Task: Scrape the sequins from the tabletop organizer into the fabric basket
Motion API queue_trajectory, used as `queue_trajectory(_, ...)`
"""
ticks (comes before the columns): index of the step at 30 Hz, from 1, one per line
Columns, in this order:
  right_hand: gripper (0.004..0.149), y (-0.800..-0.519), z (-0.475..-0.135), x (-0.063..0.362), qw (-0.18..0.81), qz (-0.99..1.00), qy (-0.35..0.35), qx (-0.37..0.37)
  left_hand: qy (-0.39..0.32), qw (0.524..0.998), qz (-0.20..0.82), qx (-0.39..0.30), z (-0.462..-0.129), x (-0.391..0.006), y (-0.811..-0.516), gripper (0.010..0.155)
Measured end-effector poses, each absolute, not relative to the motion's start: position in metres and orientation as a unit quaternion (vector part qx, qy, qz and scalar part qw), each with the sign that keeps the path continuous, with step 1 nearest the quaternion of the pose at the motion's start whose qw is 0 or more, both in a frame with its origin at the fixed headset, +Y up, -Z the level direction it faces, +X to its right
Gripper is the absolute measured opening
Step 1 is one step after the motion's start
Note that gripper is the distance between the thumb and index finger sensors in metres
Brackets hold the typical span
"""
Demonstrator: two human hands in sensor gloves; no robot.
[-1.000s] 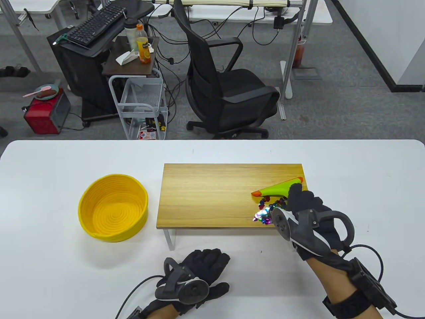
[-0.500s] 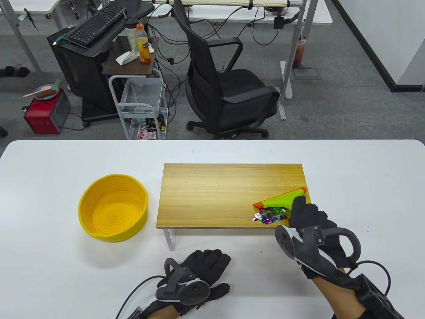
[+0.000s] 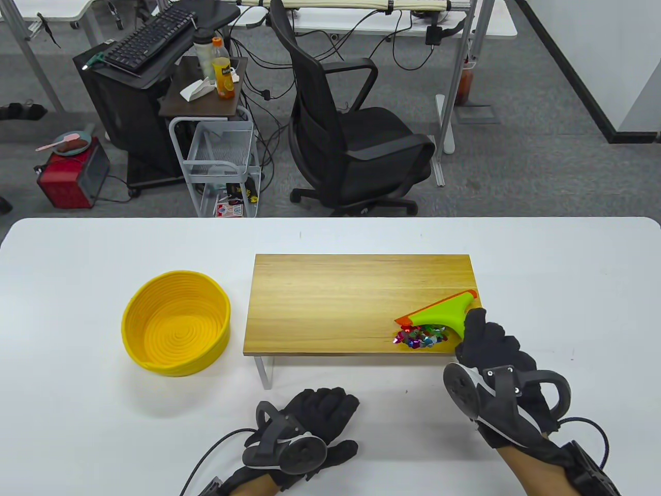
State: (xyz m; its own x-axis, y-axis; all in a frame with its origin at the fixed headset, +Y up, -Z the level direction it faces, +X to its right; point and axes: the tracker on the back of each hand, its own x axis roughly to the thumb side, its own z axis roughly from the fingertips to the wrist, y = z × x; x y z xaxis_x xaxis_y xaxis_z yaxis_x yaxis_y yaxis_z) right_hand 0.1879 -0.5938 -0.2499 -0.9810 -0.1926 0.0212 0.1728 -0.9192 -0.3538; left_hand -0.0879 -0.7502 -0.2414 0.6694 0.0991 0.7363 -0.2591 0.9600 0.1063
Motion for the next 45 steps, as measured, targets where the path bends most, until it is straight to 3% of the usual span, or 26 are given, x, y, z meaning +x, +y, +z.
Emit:
queue_trajectory(17,0.068,-0.634,-0.249,0.224,-0.065,-0.959,0.269,-0.066,-0.386,0.912,0.099,0.097,-0.244,-0.090,-0.751,0.079)
queue_trajectory(27,0.065,-0.656,-0.246,0.242,-0.071,-0.948,0.296,-0.089,-0.376,0.916,0.094,0.107,-0.243,-0.089,-0.744,0.078)
queue_trajectory(31,0.065,-0.657,-0.244,0.250,-0.073,-0.947,0.301,-0.088,-0.369,0.919,0.064,0.120,-0.236,-0.086,-0.726,0.075)
queue_trajectory(36,0.065,-0.659,-0.243,0.257,-0.080,-0.946,0.303,-0.089,-0.321,0.940,0.032,0.108,-0.223,-0.097,-0.682,0.071)
queue_trajectory(41,0.065,-0.661,-0.244,0.258,-0.081,-0.945,0.302,-0.096,-0.250,0.950,0.047,0.182,-0.212,-0.135,-0.638,0.068)
queue_trajectory(45,0.065,-0.660,-0.243,0.262,-0.088,-0.944,0.303,-0.095,-0.145,0.958,0.045,0.242,-0.214,-0.179,-0.614,0.067)
